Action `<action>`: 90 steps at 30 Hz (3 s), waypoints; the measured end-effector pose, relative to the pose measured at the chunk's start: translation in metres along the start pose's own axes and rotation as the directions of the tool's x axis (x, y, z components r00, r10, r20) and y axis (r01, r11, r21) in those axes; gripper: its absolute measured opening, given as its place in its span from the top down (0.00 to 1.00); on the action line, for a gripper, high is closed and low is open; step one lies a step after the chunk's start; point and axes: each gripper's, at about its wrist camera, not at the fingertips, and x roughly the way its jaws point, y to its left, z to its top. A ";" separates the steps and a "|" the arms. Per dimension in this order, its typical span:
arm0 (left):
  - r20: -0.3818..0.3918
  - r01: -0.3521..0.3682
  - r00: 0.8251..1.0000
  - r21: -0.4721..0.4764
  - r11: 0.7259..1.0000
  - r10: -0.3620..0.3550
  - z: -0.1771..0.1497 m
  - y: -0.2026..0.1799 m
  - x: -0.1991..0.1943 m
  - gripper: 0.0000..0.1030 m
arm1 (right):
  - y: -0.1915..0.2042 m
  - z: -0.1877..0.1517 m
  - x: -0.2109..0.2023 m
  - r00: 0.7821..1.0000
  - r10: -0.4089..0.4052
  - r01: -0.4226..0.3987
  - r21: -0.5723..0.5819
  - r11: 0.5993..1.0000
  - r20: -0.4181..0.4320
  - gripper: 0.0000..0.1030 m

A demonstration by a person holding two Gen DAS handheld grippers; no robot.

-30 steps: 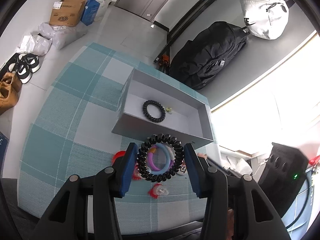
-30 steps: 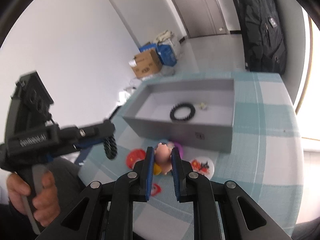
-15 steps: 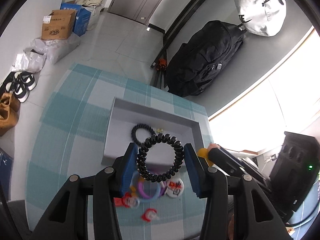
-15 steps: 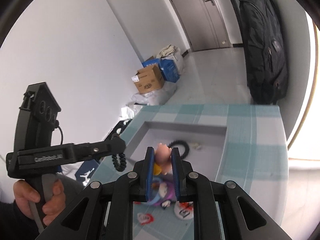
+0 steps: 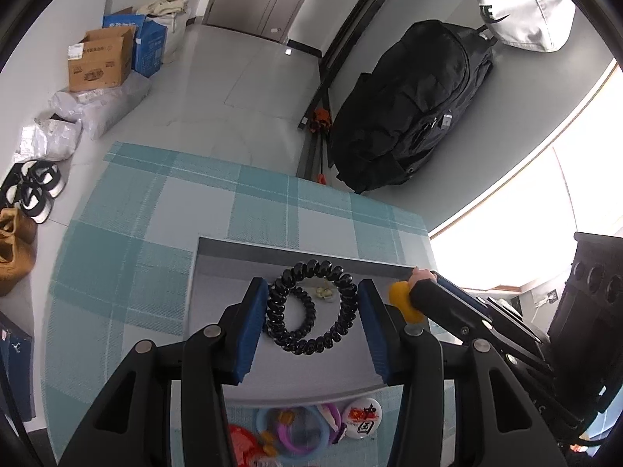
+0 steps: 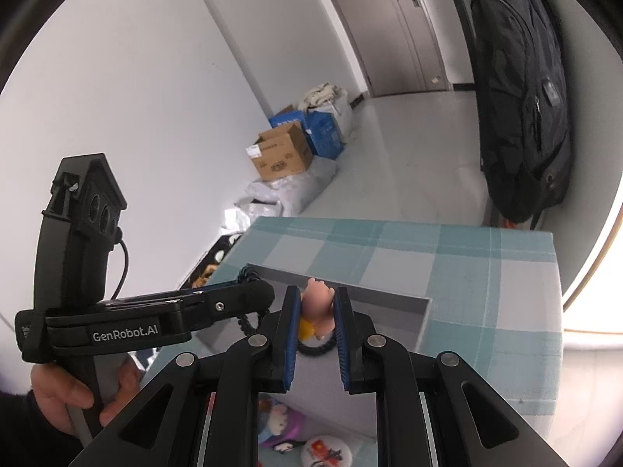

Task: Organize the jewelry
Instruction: 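Open both grippers over the grey box to drop bracelet and pig, then withdraw both grippers from the box back over the table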

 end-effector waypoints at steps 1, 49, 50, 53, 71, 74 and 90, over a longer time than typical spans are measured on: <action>-0.003 -0.001 1.000 0.005 1.000 0.001 0.001 0.000 0.002 0.59 | -0.003 0.000 0.000 1.000 0.002 -0.002 0.007 1.000 0.001 0.84; 0.195 -0.245 0.957 0.138 0.960 0.217 -0.030 -0.035 -0.043 0.32 | -0.004 -0.024 -0.040 0.986 -0.129 0.137 -0.069 0.988 0.107 0.00; 0.204 -0.256 0.953 0.145 0.956 0.224 -0.033 -0.037 -0.045 0.32 | -0.003 -0.026 -0.041 0.985 -0.136 0.144 -0.072 0.987 0.106 0.00; 0.224 -0.276 0.945 0.160 0.948 0.237 -0.042 -0.042 -0.052 0.32 | 0.002 -0.032 -0.048 0.983 -0.147 0.156 -0.081 0.984 0.111 0.00; 0.157 -0.294 0.950 0.161 0.942 0.269 -0.098 -0.038 -0.056 0.21 | 0.018 -0.069 -0.070 0.979 -0.178 0.188 -0.094 0.978 0.101 0.00; 0.117 -0.296 0.953 0.171 0.940 0.279 -0.103 -0.038 -0.052 0.21 | 0.019 -0.074 -0.070 0.978 -0.188 0.196 -0.097 0.976 0.093 0.00; -0.086 -0.167 0.980 0.156 0.974 0.182 -0.125 -0.033 -0.025 0.21 | 0.006 -0.086 -0.073 0.965 -0.257 0.259 -0.042 0.965 0.052 0.00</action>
